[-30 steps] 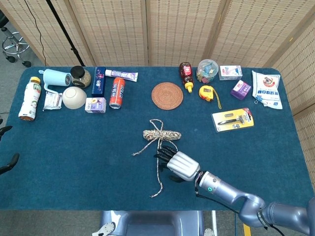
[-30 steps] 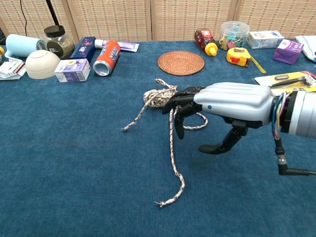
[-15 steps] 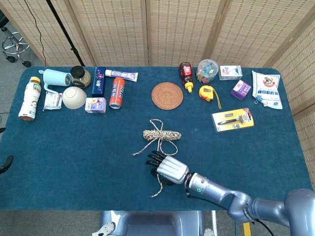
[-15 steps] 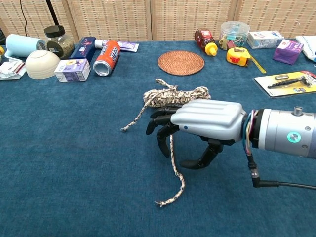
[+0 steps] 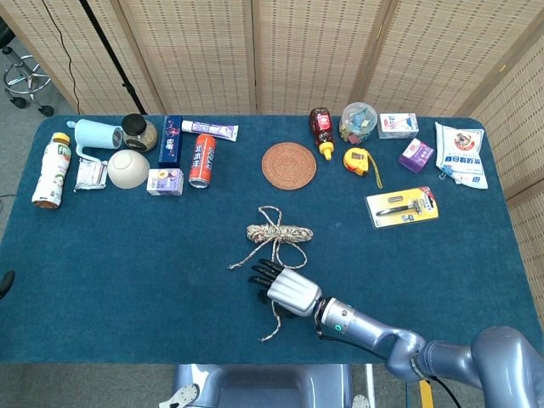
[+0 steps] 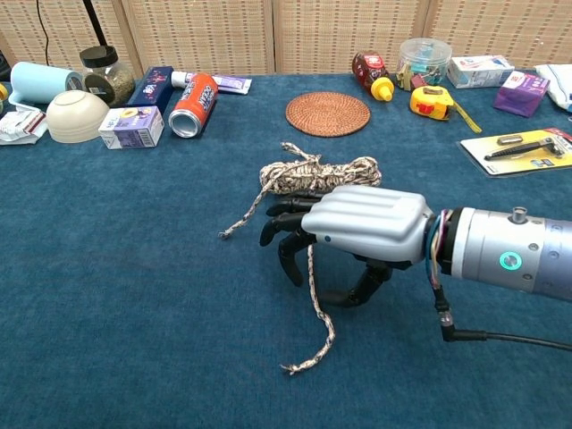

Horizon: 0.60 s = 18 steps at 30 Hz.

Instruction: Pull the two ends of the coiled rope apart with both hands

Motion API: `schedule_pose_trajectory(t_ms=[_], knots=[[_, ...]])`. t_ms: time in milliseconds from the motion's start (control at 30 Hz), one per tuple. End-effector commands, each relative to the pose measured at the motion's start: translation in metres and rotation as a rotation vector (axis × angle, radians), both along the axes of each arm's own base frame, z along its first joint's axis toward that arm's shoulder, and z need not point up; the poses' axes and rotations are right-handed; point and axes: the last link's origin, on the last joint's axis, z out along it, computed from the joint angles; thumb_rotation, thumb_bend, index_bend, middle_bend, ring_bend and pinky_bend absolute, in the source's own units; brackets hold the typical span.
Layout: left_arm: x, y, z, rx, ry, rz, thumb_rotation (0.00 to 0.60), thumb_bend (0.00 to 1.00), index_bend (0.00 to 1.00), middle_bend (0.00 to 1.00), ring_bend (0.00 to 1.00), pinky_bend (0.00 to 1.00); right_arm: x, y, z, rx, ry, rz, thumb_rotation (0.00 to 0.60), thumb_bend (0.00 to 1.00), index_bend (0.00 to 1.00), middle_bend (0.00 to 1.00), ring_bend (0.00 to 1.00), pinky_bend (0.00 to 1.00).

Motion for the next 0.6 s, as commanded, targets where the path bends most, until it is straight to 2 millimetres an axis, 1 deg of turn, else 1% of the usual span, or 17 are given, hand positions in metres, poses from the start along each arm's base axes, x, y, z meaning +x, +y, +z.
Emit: schedule_pose_trajectory(t_ms=[33,333,600], knots=[[-0.0001,-0.0006,0.0002,0.000,0.000,0.001,0.600,0.30,0.16,0.08,0.05,0.00,-0.0033,0.0008,-0.0032,-0.003,0.011,0.015,0.600,0.39,0.47,0.19,0.01,0.00],[-0.0001,-0.0017,0.0013,0.002,0.000,0.003,0.600,0.30,0.16,0.08,0.05,0.00,-0.0094,0.0015,-0.0076,-0.009,0.025,0.033,0.600,0.39,0.47,0.19,0.01,0.00],[0.0010,-0.0022,0.0018,0.001,-0.002,0.001,0.600,0.30,0.16,0.08,0.05,0.00,-0.0106,0.0016,-0.0100,-0.004,0.028,0.037,0.600,0.39,0.47,0.19,0.01,0.00]])
